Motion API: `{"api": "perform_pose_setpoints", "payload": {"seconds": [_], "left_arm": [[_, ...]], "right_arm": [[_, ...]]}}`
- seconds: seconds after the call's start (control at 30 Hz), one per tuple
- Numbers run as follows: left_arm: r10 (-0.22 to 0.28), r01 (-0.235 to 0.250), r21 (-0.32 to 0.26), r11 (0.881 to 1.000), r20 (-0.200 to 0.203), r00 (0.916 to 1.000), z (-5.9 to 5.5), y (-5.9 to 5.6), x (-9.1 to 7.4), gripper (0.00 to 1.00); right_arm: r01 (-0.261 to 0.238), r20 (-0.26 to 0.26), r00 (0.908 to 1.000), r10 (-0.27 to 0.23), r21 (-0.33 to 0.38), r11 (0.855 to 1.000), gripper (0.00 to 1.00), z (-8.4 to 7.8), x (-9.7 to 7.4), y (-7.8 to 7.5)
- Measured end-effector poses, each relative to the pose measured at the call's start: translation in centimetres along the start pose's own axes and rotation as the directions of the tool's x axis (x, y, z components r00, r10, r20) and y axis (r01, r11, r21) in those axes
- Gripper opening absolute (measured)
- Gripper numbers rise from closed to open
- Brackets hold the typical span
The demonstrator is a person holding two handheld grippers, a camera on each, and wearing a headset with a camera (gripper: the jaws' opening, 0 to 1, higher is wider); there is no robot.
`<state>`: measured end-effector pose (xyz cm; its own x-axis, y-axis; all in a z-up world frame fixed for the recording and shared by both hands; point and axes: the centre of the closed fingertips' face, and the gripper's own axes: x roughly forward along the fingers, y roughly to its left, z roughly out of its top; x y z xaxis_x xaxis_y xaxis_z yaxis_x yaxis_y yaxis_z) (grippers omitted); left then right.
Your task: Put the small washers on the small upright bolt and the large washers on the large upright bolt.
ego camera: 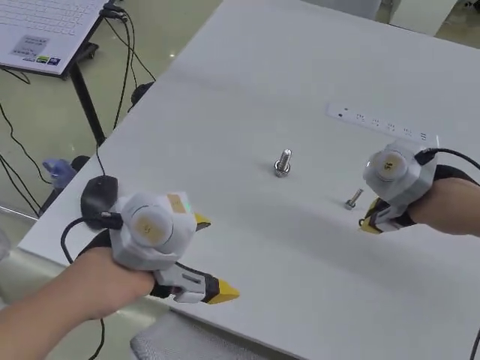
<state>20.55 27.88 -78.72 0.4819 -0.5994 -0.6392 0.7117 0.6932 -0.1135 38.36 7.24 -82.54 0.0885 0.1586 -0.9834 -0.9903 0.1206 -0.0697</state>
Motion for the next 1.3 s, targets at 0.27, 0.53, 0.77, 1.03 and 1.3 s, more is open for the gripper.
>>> {"api": "perform_pose_setpoints", "payload": {"seconds": [0.27, 0.53, 0.77, 1.03, 1.3], "left_arm": [[0.009, -0.009, -0.002, 1.0, 0.009, 0.9999, 0.2, -0.1, 0.2, 0.82], [0.011, -0.011, -0.01, 1.0, 0.014, 0.9998, 0.3, 0.0, 0.5, 0.85], [0.013, -0.012, -0.02, 1.0, 0.019, 0.9997, 0.5, 0.2, 0.9, 0.86], [0.013, -0.012, -0.025, 1.0, 0.017, 0.9998, 0.5, 0.3, 1.3, 0.93], [0.01, -0.01, -0.02, 1.0, -0.002, 0.9999, 0.1, 0.6, 1.7, 0.93]], "right_arm": [[0.025, 0.013, 0.9996, -0.025, 0.035, 0.999, 0.13, -0.4, -1.1, -1.4], [0.036, 0.028, 0.9989, -0.037, 0.031, 0.999, 0.13, 0.6, -2.2, -2.4], [0.043, 0.043, 0.9981, -0.044, 0.026, 0.999, 0.13, 1.6, -2.7, -3.7], [0.037, 0.042, 0.9984, -0.037, 0.002, 0.999, 0.13, 2.4, -1.8, -4.3], [0.028, 0.048, 0.9984, -0.028, -0.002, 1.0, 0.13, 3.1, -1.2, -4.9]]}}
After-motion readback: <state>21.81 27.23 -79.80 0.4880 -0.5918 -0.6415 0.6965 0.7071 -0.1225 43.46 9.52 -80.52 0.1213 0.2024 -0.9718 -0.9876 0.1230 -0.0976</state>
